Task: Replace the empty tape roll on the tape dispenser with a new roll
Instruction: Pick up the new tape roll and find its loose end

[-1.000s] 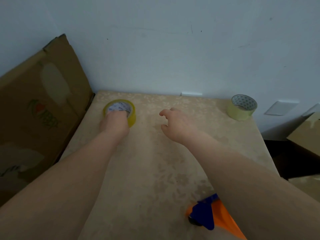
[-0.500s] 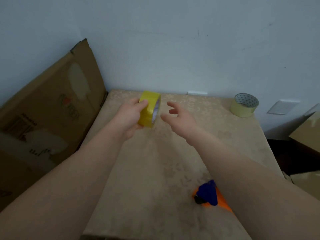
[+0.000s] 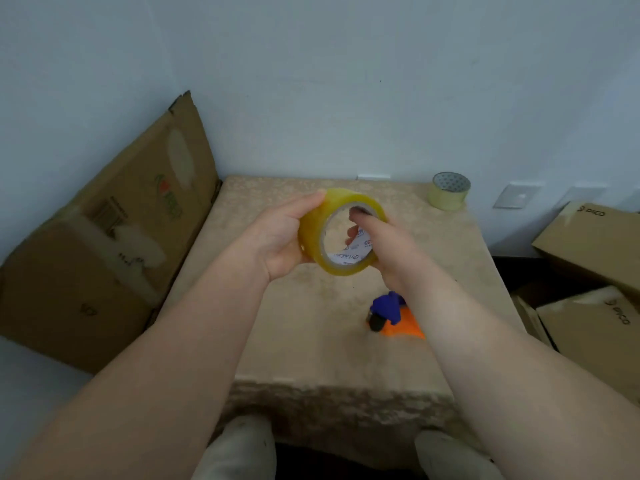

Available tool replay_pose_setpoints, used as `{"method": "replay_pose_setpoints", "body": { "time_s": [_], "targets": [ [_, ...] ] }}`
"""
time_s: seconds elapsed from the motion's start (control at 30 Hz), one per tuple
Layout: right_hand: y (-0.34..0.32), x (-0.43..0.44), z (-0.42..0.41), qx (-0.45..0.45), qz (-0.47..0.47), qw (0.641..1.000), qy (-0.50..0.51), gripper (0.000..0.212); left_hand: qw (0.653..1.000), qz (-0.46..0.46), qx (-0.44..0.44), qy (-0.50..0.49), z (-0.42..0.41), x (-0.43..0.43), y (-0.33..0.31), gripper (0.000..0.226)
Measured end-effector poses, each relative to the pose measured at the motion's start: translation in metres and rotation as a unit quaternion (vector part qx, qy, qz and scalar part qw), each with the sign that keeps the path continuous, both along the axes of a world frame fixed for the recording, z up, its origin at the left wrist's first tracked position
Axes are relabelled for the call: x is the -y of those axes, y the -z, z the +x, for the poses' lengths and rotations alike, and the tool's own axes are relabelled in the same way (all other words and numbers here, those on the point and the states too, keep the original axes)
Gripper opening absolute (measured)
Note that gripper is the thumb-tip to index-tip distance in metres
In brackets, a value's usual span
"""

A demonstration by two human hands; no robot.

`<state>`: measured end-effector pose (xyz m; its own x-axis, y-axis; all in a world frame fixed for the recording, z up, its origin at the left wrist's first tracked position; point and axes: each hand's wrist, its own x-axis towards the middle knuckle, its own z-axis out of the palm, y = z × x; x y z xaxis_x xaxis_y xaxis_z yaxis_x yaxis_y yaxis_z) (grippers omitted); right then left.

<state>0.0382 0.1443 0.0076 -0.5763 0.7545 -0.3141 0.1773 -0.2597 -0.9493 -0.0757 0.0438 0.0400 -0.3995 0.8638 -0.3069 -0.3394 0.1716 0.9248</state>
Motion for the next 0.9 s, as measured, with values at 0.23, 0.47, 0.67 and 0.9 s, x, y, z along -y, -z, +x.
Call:
{"method": "replay_pose_setpoints", "body": {
  "time_s": [0.23,0.47,0.67,0.9],
  "targets": [
    [-0.022,0.041,0.03,-0.012,-0.145,0.989,0.035,0.025,0.998,-0.012,-0.042,-0.054,0.037,0.029,-0.016,0.04],
    [-0.031,0.058,0.07,-0.104,-0.201,0.974,-0.001,0.025,0.996,-0.003,-0.021,-0.089,0.055,0.046,-0.023,0.009],
    [-0.032,0.068,0.091,-0.166,-0.23,0.959,-0.007,0.032,0.997,0.035,-0.001,-0.073,0.068,0.056,-0.019,0.025],
    [-0.029,0.083,0.099,-0.149,-0.194,0.969,0.033,0.022,0.996,-0.043,-0.03,-0.069,0.09,0.068,-0.015,0.004]
  ]
}}
